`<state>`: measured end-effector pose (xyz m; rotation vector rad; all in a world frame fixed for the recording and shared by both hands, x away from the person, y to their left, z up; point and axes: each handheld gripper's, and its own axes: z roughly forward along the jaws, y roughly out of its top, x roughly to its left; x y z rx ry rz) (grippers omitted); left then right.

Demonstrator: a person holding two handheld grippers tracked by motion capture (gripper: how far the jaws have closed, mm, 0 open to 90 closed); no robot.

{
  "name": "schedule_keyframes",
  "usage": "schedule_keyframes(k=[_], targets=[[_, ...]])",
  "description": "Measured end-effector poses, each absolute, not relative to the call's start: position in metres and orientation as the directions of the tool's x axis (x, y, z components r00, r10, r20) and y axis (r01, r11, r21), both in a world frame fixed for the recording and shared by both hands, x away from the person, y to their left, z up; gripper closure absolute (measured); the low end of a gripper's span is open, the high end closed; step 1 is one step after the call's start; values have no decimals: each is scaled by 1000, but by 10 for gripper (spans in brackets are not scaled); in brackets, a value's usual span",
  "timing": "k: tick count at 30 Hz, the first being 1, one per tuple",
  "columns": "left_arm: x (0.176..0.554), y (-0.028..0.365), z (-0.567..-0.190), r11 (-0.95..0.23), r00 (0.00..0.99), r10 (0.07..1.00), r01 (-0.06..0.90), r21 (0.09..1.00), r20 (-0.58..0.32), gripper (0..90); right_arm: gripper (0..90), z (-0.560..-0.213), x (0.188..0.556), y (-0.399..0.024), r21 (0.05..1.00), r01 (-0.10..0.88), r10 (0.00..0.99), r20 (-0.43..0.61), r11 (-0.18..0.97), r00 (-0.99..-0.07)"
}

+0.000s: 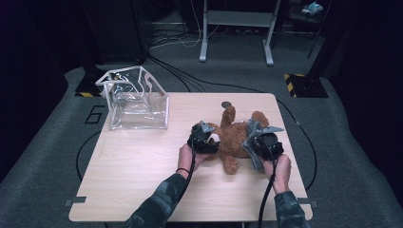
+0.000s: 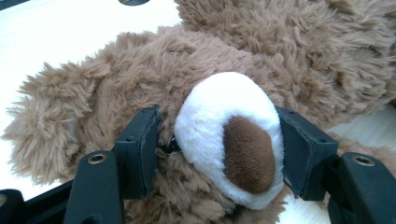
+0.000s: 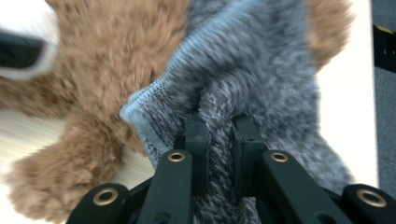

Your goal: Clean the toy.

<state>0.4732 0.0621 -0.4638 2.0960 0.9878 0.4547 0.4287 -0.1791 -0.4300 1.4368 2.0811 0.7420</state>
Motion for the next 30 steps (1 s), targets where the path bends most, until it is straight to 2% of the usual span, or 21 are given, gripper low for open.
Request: schedule_keyframes(k=[9, 15, 21, 23, 26, 30], targets=[[473, 62, -463, -425, 647, 762, 496, 757, 4, 363, 804, -460, 413, -206, 619, 723, 949, -136, 305, -284], [473, 62, -464, -409, 639, 769, 501, 763, -8, 362, 803, -459, 406, -225, 592, 757, 960, -129, 275, -247], [474, 63, -463, -419, 645, 764, 500, 757, -3, 363, 802, -439, 406, -212, 659, 703, 957, -97, 267, -273], [474, 63, -463, -419, 644, 765, 501, 757, -3, 363, 800, -429, 411, -191, 684, 664, 939, -93, 303, -332], [475, 63, -463, -405, 639, 769, 507, 761, -16, 363, 802, -437, 420, -180, 665, 671, 933, -113, 327, -342], [475, 63, -463, -409, 643, 766, 509, 757, -19, 363, 804, -455, 420, -191, 649, 700, 944, -91, 298, -318]])
